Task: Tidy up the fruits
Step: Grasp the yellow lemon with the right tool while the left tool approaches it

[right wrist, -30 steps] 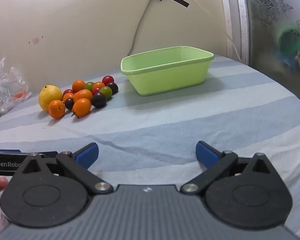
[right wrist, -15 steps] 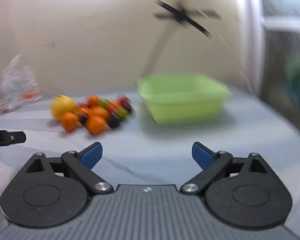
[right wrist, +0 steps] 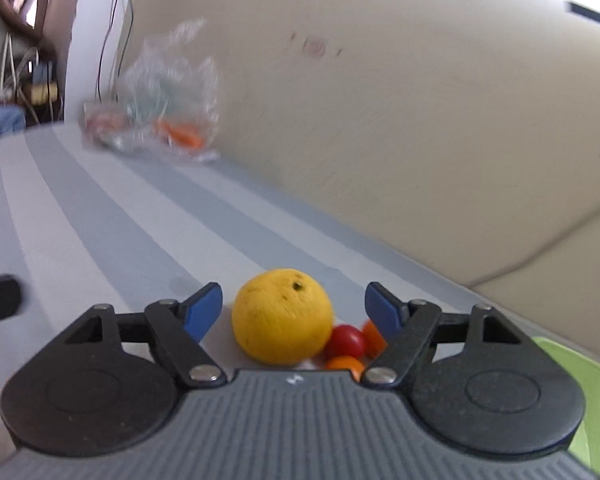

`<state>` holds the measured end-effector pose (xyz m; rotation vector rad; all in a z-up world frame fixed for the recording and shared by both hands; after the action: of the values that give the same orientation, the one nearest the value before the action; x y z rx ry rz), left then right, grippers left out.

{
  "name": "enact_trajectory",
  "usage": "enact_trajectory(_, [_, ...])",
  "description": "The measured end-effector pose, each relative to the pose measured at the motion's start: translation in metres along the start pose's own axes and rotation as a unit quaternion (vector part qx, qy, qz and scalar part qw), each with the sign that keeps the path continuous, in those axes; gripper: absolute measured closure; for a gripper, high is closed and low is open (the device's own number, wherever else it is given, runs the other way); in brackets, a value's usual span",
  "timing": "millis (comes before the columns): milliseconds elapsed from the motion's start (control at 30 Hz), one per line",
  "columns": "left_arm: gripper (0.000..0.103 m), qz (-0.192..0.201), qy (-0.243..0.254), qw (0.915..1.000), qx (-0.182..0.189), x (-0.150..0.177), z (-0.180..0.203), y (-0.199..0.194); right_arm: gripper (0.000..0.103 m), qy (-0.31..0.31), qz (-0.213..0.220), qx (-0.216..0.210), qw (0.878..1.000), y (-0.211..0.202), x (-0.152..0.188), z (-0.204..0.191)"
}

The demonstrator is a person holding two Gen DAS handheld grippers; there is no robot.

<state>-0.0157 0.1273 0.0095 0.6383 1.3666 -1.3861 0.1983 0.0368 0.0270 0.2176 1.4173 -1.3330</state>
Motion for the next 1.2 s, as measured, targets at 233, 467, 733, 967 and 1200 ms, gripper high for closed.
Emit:
enact_trajectory(233, [0.001, -0.009, -0.012, 0.9998, 0.014, -0.003, -0.019, 0.008, 0.035, -0.025, -0.049, 0.003, 0.998, 0.01, 0.025, -0.003])
enact_trajectory(467, [0.001, -0.029, -0.034, 0.9985, 0.031, -0.003, -0.037, 0.016, 0.036, -0.024, -0.011, -0.025, 0.999, -0.057, 0.036, -0.028])
enact_trajectory(733, [0.0, -0.032, -0.003, 0.9989, 0.033, 0.0, -0.028, 0.017, 0.036, -0.019, -0.017, -0.048, 0.999, -0.139, 0.098, -0.038])
enact_trajectory(967, [0.0, -0.04, 0.042, 0.9977, 0.036, 0.004, -0.013, 0.017, 0.034, -0.005, -0.018, 0.004, 1.0, -0.15, 0.136, -0.029])
enact_trajectory(1200, [0.015, -0.107, 0.031, 0.983, 0.146, 0.006, -0.002, 0.004, 0.024, 0.02, 0.01, -0.007, 1.0, -0.17, 0.146, -0.03])
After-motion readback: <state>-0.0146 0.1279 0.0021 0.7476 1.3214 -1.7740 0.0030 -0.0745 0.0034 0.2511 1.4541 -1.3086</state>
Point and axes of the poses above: each gripper's, at about its wrist camera, not at the fingertips, and y roughly the way its jaws point, z to its right, x to its underside, the point moved 3 cm from there along y, roughly the way its jaws point, and after that the axes turned 4 degrees about -z, right-handed, at the moved point
